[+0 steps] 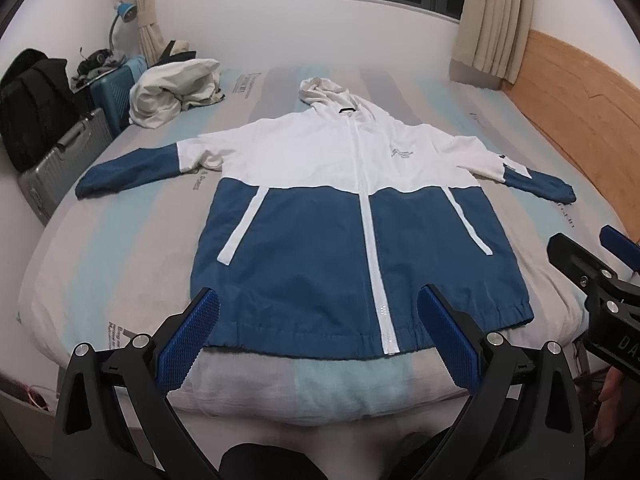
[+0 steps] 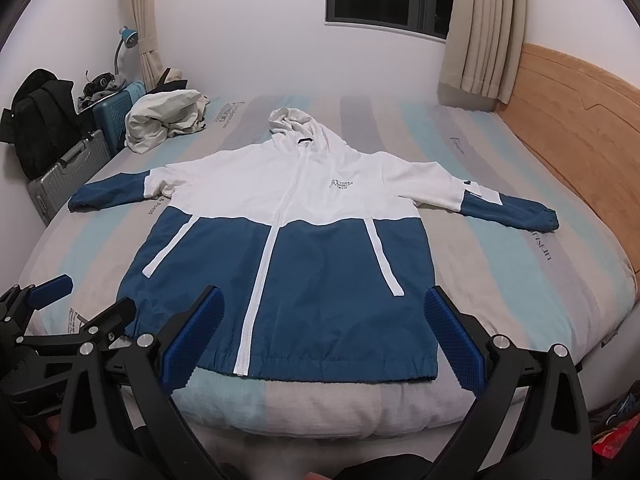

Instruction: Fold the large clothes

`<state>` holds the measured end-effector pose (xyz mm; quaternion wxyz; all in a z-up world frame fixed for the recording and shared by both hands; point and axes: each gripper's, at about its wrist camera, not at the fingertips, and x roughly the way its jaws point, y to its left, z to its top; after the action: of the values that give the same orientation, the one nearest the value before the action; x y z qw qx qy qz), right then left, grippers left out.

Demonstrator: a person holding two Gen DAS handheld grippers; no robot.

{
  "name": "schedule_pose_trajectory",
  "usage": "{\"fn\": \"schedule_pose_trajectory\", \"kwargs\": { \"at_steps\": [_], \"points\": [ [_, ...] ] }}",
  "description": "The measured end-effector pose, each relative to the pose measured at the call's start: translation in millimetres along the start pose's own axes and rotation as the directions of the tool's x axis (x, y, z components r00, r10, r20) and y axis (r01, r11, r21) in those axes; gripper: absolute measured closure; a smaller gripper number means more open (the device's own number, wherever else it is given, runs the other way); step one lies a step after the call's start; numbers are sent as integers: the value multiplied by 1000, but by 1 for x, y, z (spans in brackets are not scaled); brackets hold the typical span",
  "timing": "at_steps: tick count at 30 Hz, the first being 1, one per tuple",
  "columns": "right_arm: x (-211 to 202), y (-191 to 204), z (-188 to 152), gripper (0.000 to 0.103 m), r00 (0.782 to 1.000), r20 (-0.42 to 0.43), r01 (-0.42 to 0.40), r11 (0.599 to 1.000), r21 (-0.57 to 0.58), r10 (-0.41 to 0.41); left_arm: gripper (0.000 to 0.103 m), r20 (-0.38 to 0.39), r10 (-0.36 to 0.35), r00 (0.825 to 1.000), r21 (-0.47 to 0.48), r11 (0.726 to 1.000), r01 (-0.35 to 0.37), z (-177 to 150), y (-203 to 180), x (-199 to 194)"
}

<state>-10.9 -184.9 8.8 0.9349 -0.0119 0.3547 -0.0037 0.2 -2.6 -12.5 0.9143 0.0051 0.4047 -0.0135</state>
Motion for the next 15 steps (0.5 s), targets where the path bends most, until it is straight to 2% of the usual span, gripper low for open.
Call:
{"fn": "schedule_pose_trajectory", "kwargs": {
  "at_steps": [1,5,10,15],
  "points": [
    [0,0,0,7,1000,-1,1,1000,1,-1,6,4,13,1000,1,1000,-13,-2,-2,1],
    [2,2,-1,7,1000,0,13,1000,-9,-13,6,-6,-9,1000,-26,1000,9,-4,2,3],
    [3,3,-2,7,1000,-2,12,1000,-10,-12,6,-15,6,1000,28,1000,-5,-5,-5,4],
    [4,3,-3,7,1000,-3,18,1000,-11,-18,6,-5,4,1000,17,1000,-4,-3,-4,3]
  ]
}}
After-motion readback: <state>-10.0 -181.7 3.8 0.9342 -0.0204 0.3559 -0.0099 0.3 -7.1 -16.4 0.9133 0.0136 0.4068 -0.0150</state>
